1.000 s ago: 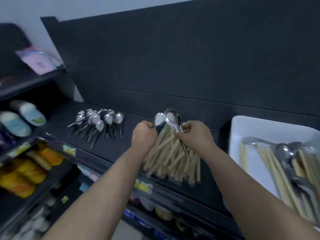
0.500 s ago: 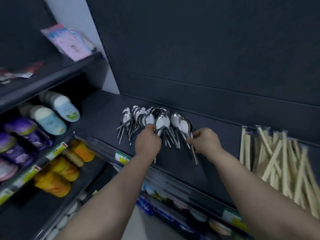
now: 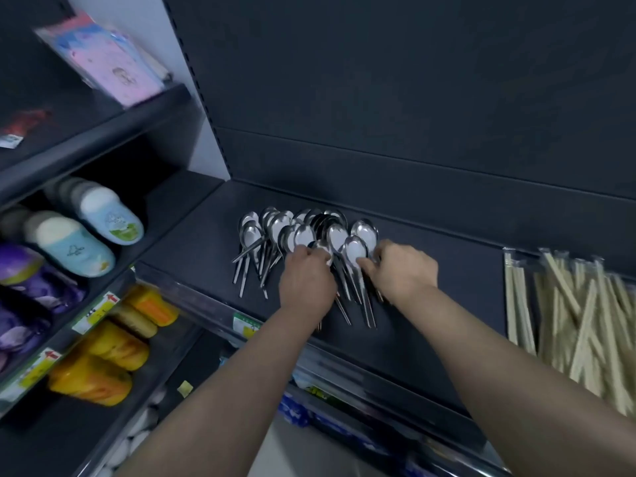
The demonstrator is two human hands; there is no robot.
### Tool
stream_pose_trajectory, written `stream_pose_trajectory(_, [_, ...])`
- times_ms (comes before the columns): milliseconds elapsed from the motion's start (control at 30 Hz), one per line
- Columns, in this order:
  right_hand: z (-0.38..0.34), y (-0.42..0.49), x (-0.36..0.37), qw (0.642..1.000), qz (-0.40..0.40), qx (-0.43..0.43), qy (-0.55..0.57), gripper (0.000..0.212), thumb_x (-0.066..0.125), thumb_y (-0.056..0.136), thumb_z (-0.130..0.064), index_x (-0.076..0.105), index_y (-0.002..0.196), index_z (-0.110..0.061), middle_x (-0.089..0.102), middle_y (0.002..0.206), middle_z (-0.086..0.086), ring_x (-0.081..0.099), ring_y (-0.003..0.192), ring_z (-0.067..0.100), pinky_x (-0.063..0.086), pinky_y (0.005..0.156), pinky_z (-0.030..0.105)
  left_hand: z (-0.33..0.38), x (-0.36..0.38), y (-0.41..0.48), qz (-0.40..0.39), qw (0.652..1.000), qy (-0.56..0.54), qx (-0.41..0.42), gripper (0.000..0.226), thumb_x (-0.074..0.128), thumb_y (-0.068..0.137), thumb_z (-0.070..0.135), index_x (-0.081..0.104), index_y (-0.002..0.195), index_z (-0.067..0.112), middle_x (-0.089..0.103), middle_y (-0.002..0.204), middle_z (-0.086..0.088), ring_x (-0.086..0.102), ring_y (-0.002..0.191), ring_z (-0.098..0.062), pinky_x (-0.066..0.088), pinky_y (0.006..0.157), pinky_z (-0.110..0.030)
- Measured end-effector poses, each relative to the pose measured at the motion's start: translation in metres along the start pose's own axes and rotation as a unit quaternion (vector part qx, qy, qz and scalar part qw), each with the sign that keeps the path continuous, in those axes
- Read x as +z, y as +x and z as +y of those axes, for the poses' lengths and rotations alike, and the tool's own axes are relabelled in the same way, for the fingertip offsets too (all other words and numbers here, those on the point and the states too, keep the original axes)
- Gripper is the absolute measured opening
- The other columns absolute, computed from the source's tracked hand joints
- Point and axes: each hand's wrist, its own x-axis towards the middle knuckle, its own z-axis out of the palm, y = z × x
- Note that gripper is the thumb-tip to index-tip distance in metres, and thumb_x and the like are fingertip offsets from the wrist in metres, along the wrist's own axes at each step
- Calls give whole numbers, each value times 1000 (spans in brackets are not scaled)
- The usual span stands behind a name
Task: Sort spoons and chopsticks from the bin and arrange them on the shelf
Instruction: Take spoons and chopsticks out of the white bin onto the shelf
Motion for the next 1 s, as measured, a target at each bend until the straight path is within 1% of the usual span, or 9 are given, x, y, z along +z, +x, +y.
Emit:
stream_pose_trajectory(167, [35,-23,-23,995,69,-37,-60,28,50,94,-39,64,110,-21,61,110,2,49,113,25,41,80,32,40,-5,4,-21,997,8,76,30,47,92,10,65,115,16,59,114,-10,49,111,-29,42,79,-34])
stream_pose_trajectory(267, [70,-47,-40,992,76,-3,-98,27,50,93,-36,63,112,-21,60,113,2,48,115,25,41,87,35,81,3,0,-46,992,-9,118,28,48,91,11,67,110,20,62,112,-5,49,113,-27,42,81,-32])
stream_pose_trajectory(333, [99,-67,-50,990,92,32,-100,26,49,93,-36,63,112,-23,60,113,1,48,116,25,40,88,35,114,11,-8,-48,986,-20,161,27,49,92,14,68,110,21,63,112,-5,50,112,-27,45,87,-34])
stream_pose_trajectory(433, [145,-100,-67,982,123,91,-108,25,49,92,-35,65,109,-26,62,112,-1,51,113,23,41,88,34,168,22,-27,-57,972,-46,223,27,49,94,16,68,111,23,63,112,-2,50,110,-25,46,86,-34])
stream_pose_trajectory(533, [193,-134,-89,971,147,150,-114,23,51,89,-31,66,106,-26,63,108,-1,52,110,24,40,83,35,227,32,-54,-74,953,-74,285,26,48,94,17,67,110,23,63,111,-1,51,108,-23,43,82,-32])
stream_pose_trajectory(667, [261,-181,-117,947,203,214,-125,15,52,84,-20,66,88,-20,64,90,3,55,96,29,33,68,34,308,47,-97,-88,929,-101,346,24,49,94,18,68,107,24,63,111,1,52,108,-22,43,84,-32])
stream_pose_trajectory(833, [351,-237,-147,934,209,262,-126,22,52,88,-23,69,101,-28,65,102,-1,58,100,24,39,69,31,402,67,-155,-93,907,-109,395,26,49,95,17,66,113,23,63,114,2,52,110,-20,42,85,-30])
stream_pose_trajectory(933, [405,-263,-162,929,192,300,-106,26,51,86,-16,66,106,-24,66,97,2,62,91,29,41,66,31,445,84,-184,-117,900,-98,409,28,47,95,14,66,114,21,65,117,2,53,111,-20,46,87,-32])
stream_pose_trajectory(1000, [438,-275,-169,929,166,314,-99,24,53,85,-13,68,100,-22,66,93,3,61,89,29,41,65,29,467,98,-196,-134,904,-73,400,31,46,94,11,65,115,21,65,119,2,55,113,-21,47,88,-32])
